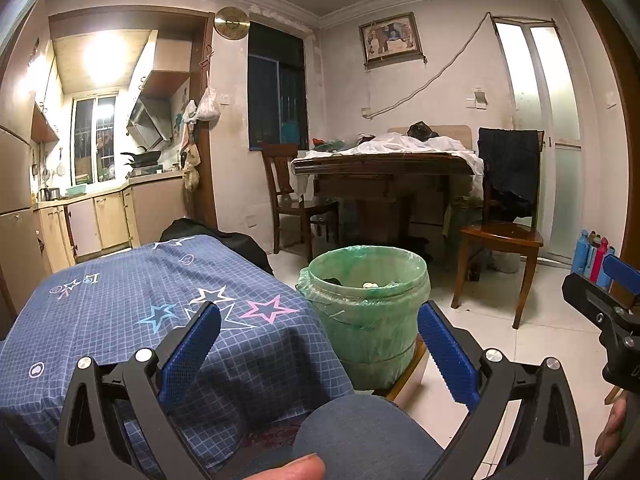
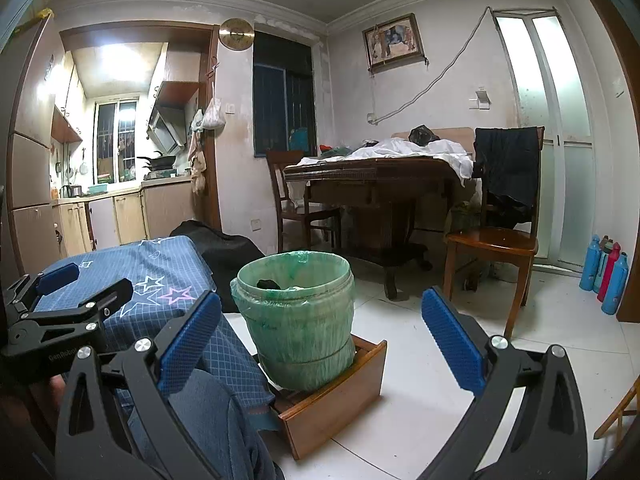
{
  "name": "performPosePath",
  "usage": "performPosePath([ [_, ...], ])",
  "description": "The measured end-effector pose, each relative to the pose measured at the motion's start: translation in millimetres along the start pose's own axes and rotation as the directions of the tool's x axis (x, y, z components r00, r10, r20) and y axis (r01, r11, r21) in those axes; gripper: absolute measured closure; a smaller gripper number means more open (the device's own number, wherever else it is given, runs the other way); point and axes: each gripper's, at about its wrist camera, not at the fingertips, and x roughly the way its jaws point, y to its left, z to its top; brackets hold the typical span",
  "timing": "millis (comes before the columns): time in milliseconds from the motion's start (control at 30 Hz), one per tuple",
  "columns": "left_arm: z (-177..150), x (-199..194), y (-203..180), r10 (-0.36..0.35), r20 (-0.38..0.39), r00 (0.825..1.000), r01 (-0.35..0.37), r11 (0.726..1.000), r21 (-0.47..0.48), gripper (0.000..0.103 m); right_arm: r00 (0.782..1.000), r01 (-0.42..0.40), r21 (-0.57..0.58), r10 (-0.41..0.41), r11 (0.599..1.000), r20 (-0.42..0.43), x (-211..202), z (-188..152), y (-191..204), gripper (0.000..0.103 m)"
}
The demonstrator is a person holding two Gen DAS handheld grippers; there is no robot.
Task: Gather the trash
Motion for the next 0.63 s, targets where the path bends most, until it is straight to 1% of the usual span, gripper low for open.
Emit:
performPosePath([
  [267, 0.7, -1.0, -1.8, -0.004, 0.001, 1.0, 0.004, 1.0, 0.004, 0.005, 1.0, 0.003, 0.006, -0.003, 1.0, -0.001, 1.2, -0.8, -1.4, 0.006],
  [400, 1.5, 3.3, -2.6, -0.004, -0.021, 1.0, 0.004, 1.0, 0.0, 0.005, 1.0, 0.004, 0.006, -0.004, 1.0, 0.0, 0.8, -1.2, -1.4, 0.006],
  [500, -0.2, 10.8, -0.4, 0.001, -0.058, 0.998, -0.001, 1.0, -0.01, 0.005, 1.0, 0.005, 0.007, -0.005, 1.0, -0.001, 0.5, -0.6, -1.6, 0.006],
  [633, 0.2, 12.1, -3.8, 0.006, -0.058, 0.998, -0.006, 1.0, -0.002, 0.005, 1.0, 0.007, 0.004, -0.007, 1.0, -0.008, 0.5, -0.3, -0.4, 0.006],
])
